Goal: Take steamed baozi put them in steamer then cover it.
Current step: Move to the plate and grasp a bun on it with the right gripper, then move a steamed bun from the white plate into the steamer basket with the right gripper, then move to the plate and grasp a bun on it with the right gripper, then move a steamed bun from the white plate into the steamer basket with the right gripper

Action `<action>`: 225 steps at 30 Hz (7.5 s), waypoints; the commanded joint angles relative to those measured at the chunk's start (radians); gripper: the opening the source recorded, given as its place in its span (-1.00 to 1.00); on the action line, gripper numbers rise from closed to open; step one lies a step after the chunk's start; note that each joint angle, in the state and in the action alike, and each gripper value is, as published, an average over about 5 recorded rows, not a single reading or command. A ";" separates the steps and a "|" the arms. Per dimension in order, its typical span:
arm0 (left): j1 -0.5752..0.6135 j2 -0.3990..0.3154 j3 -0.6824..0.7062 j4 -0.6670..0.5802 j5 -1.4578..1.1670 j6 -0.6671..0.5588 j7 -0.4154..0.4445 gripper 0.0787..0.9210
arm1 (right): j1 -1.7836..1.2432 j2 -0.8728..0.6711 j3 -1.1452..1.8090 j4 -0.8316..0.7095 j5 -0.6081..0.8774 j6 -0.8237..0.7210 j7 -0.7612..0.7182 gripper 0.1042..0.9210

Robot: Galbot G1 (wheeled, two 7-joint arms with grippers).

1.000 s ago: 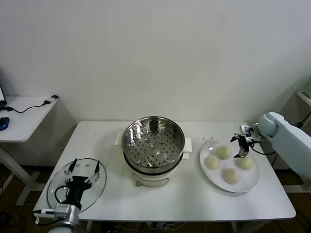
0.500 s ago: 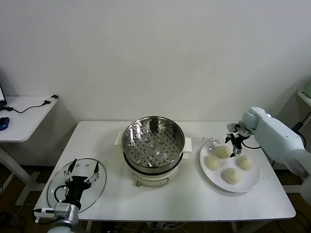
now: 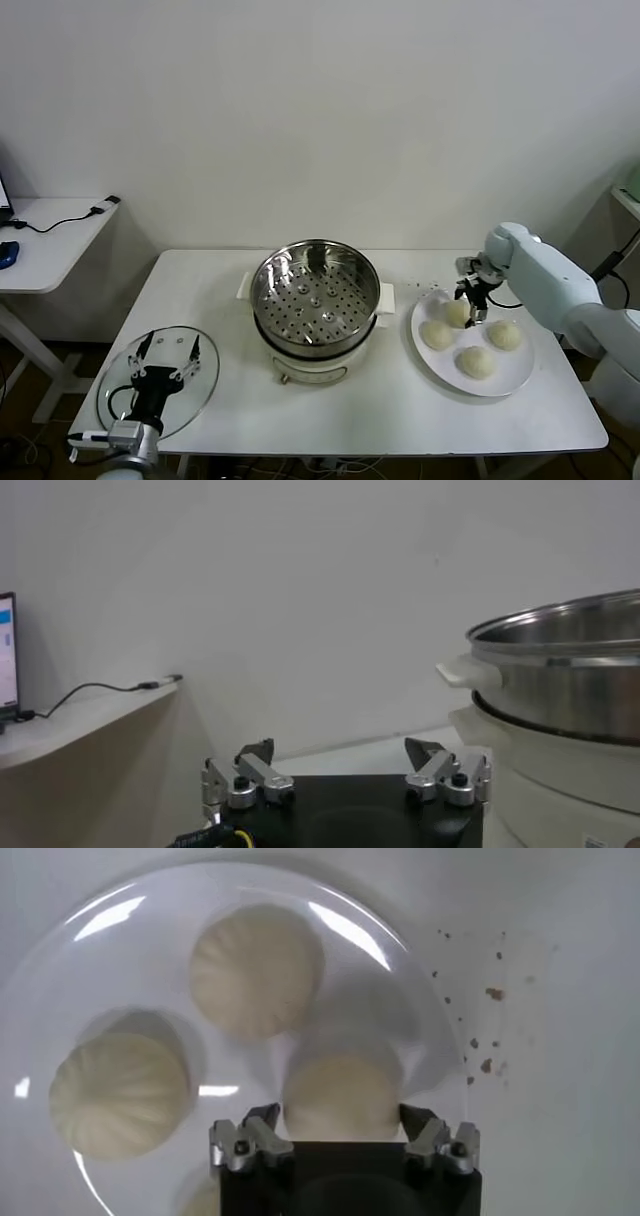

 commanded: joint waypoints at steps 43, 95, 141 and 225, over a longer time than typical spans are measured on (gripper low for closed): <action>0.067 0.014 0.013 -0.062 0.006 0.020 0.010 0.77 | 0.474 0.413 -0.337 0.426 -0.127 0.629 -0.044 0.47; 0.084 0.004 0.043 -0.095 0.024 0.045 -0.029 0.77 | 0.759 -0.205 -0.732 0.806 0.544 0.086 0.176 0.76; 0.099 -0.013 0.035 -0.097 -0.002 0.044 -0.032 0.77 | -0.008 -0.185 -0.272 0.435 0.392 -0.335 0.116 0.76; 0.074 0.008 0.091 -0.132 0.035 0.099 -0.109 0.77 | 0.443 0.437 -0.816 0.487 1.110 -0.469 0.296 0.64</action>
